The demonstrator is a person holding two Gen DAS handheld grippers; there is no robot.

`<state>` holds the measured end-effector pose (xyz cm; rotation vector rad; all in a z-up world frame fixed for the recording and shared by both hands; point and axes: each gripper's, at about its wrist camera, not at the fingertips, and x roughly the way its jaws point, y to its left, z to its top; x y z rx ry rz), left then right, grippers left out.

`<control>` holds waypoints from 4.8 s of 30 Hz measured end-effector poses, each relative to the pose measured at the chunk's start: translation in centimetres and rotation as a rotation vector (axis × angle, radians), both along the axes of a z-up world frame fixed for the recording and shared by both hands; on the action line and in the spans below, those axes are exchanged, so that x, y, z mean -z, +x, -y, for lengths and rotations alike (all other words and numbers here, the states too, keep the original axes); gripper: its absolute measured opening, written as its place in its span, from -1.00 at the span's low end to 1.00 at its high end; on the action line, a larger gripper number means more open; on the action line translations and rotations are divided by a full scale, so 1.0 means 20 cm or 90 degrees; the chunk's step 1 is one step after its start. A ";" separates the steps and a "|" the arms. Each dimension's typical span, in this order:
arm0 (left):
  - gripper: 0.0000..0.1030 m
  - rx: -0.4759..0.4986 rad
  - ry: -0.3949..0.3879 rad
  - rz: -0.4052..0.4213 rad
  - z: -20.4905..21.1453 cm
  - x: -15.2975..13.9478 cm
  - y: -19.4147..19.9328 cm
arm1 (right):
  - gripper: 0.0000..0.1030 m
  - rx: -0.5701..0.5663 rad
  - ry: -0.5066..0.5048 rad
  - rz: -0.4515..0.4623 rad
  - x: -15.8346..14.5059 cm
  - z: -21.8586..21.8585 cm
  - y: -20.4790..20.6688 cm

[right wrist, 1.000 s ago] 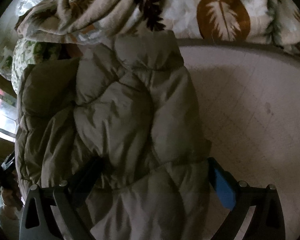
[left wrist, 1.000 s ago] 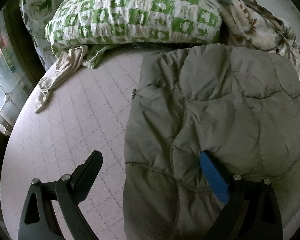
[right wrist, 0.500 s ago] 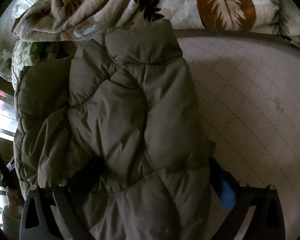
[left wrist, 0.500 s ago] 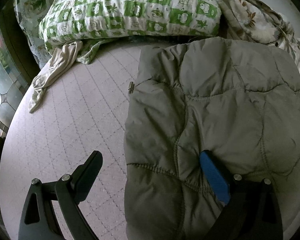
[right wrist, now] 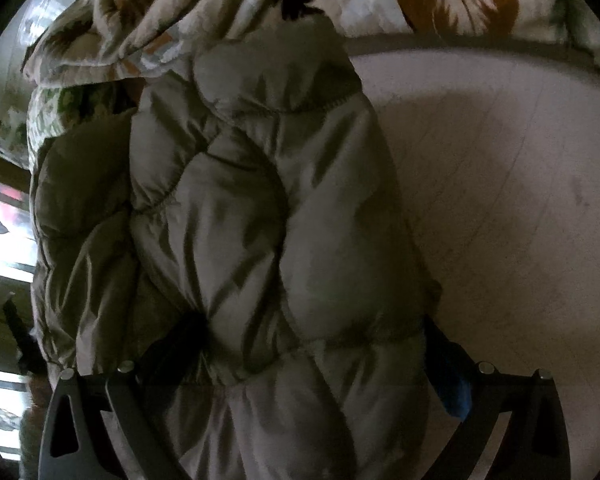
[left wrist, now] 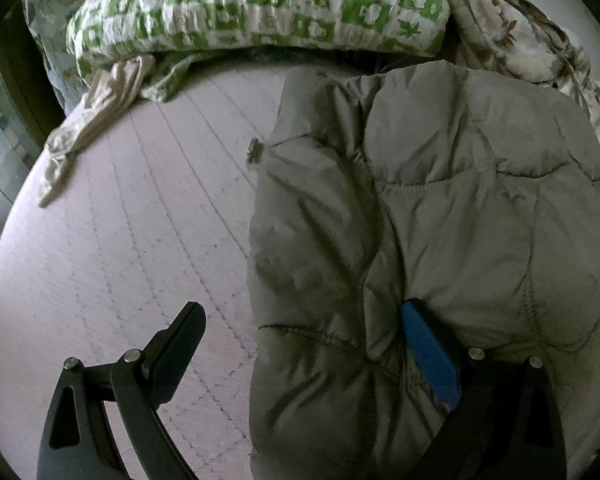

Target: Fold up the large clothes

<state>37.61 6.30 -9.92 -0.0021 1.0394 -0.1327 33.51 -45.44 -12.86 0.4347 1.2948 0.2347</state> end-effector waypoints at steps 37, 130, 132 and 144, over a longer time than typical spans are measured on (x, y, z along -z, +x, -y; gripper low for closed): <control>0.18 0.032 -0.011 -0.041 0.14 0.03 0.02 | 0.83 -0.001 -0.017 -0.011 -0.02 -0.11 0.00; -0.57 0.161 0.043 0.014 0.17 -0.41 -0.94 | -0.44 -0.060 -0.059 0.135 -0.55 0.00 -1.21; -0.56 0.154 0.044 0.008 0.16 -0.35 -0.94 | -0.44 -0.060 -0.072 0.136 -0.51 -0.01 -1.22; -0.47 0.117 0.055 0.008 0.13 -0.13 -0.95 | -0.34 -0.012 -0.069 0.096 -0.23 0.02 -1.22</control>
